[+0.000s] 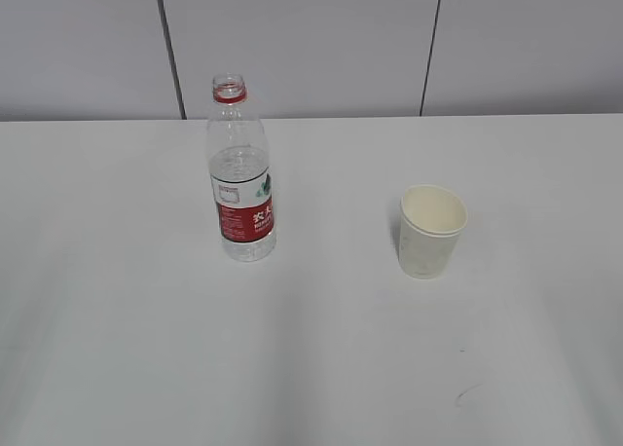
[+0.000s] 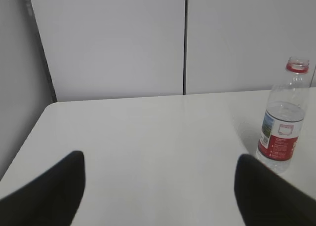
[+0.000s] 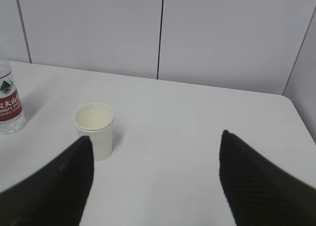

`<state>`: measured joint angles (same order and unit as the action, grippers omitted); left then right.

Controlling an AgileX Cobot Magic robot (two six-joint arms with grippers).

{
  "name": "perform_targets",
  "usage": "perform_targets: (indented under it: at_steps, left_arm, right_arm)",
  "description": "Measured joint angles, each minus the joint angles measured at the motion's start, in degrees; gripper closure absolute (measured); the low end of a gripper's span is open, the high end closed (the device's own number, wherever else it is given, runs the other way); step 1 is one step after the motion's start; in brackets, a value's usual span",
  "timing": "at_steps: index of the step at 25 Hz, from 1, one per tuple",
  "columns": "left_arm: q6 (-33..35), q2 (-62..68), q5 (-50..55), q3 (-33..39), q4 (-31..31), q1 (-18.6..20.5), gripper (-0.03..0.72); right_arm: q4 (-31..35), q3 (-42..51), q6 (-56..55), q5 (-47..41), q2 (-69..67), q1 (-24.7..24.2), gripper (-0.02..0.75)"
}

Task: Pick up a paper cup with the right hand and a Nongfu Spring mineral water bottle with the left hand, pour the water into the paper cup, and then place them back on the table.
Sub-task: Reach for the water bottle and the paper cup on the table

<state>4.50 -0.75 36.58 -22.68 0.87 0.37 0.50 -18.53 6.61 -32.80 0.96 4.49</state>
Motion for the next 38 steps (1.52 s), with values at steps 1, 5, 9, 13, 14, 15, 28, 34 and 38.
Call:
perform_targets:
  at_steps: [1,5,9,13,14,15,28,34,38]
  left_arm:
    - [0.00,0.01,-1.03,0.25,0.00,-0.24,0.123]
    - [0.00,0.18,-5.90,1.46,-0.50,-0.41,0.127]
    - [0.00,2.41,-9.99,2.49,-0.87,-0.46,0.134]
    - [0.00,5.78,-14.20,3.97,-0.87,-0.54,0.133]
    - [0.00,6.49,-14.67,4.19,-0.87,-0.60,0.133]
    - [0.00,7.25,-15.25,4.24,-0.87,-0.85,0.133]
    - [0.00,11.42,-18.15,4.61,-4.05,-5.44,0.133]
    - [0.05,11.42,-19.01,4.61,-4.28,-5.44,0.133]
    - [0.05,11.45,-19.08,4.61,-4.43,-5.44,0.133]
  right_arm:
    - [0.00,0.97,0.00,0.89,0.00,0.00,0.151]
    - [-0.02,2.40,0.00,3.07,0.00,0.00,0.151]
    - [-0.02,2.40,0.03,3.87,0.00,0.00,0.151]
    - [-0.02,2.40,0.03,4.35,0.00,0.00,0.151]
    - [-0.02,2.40,0.03,4.75,0.00,0.00,0.151]
    - [-0.02,2.40,0.03,5.05,0.00,0.00,0.151]
    - [-0.12,2.44,0.03,6.79,0.00,0.00,0.151]
    - [-0.12,2.53,0.03,6.91,-0.28,0.00,0.151]
    - [-0.12,2.53,0.03,8.31,-5.24,0.00,0.151]
